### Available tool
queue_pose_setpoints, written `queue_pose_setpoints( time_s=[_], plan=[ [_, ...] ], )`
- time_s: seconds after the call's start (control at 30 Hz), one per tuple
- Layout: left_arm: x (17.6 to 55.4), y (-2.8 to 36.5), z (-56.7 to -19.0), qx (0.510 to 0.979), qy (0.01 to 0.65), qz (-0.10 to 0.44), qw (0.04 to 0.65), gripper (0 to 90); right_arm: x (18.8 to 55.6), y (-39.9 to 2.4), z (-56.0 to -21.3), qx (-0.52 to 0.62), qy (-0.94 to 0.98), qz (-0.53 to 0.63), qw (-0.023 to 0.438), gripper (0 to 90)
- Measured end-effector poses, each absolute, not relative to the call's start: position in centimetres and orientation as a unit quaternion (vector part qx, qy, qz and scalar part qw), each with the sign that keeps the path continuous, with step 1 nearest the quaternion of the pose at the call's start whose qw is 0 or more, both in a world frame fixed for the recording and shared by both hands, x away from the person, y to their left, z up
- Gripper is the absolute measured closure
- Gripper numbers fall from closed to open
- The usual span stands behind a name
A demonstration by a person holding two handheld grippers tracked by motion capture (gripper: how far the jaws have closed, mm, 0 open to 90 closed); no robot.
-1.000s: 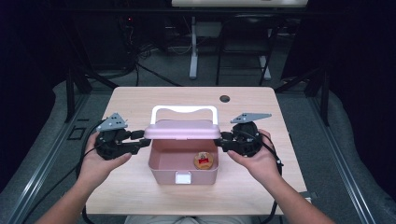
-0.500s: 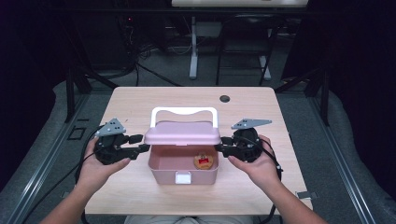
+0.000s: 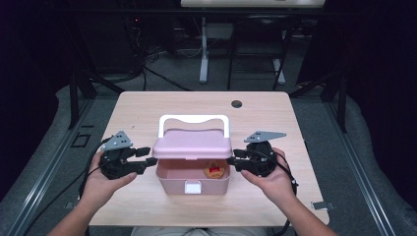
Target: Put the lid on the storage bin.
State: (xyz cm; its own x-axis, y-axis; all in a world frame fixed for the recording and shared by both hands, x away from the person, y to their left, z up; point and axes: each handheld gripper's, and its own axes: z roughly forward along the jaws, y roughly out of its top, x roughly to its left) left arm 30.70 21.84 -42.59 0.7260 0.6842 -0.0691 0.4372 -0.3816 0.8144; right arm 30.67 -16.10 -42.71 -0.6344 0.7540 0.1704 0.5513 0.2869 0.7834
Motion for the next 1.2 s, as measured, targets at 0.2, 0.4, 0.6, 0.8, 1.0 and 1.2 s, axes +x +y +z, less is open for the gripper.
queue_pose_setpoints(
  time_s=[0.2,0.4,0.6,0.8,1.0,1.2],
  plan=[
    [30.3,21.8,-43.2,0.822,0.34,0.143,0.434,52.6,30.3,-16.3,-43.2,0.41,0.795,0.431,0.119,60.0],
    [29.9,21.9,-44.0,0.822,0.341,0.143,0.433,52.6,29.8,-16.8,-43.9,0.41,0.793,0.436,0.115,59.8],
    [29.7,21.9,-44.7,0.826,0.34,0.139,0.427,52.8,29.6,-17.2,-44.6,0.409,0.794,0.436,0.108,59.8],
    [29.5,21.9,-45.2,0.827,0.343,0.133,0.426,52.7,29.3,-17.1,-45.1,0.403,0.799,0.432,0.11,59.7],
    [29.3,22.1,-45.5,0.828,0.342,0.13,0.424,52.8,29.1,-17.2,-45.6,0.403,0.8,0.431,0.108,59.5],
    [29.1,22.2,-45.8,0.83,0.342,0.127,0.422,52.8,29.1,-17.3,-45.8,0.407,0.801,0.426,0.105,59.3]
  ],
)
